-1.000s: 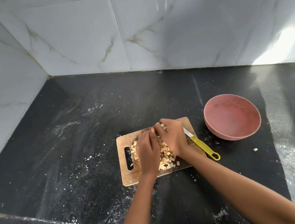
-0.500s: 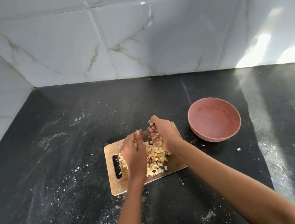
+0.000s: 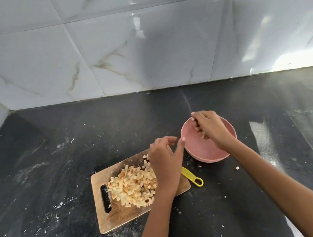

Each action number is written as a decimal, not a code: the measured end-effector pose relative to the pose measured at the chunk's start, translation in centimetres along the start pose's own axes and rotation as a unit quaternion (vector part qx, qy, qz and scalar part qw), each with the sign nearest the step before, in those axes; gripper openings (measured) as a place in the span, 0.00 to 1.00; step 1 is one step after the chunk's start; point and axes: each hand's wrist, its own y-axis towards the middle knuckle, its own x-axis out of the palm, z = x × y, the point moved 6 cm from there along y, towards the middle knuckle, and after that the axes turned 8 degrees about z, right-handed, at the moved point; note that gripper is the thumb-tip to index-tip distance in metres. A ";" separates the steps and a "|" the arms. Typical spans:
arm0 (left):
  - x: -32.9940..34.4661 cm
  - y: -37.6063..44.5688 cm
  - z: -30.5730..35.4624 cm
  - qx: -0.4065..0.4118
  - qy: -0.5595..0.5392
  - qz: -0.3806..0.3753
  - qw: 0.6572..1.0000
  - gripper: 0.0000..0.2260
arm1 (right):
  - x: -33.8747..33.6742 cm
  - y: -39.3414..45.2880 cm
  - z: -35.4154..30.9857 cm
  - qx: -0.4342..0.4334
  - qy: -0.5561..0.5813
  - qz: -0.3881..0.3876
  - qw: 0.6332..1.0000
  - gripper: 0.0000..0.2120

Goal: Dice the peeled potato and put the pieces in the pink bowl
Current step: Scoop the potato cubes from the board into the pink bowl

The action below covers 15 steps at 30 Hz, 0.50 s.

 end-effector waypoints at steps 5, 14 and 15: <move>1.8 0.7 0.8 -0.043 0.062 -0.059 0.995 0.10 | -1.4 1.7 3.0 0.015 -0.124 -0.067 0.990 0.13; -0.1 1.2 0.1 -0.066 0.089 -0.038 0.993 0.05 | 0.9 1.1 2.1 0.031 -0.084 -0.167 0.982 0.13; -0.5 1.3 -0.2 -0.068 0.087 -0.035 0.993 0.06 | 1.4 1.0 2.0 0.033 -0.096 -0.188 0.977 0.14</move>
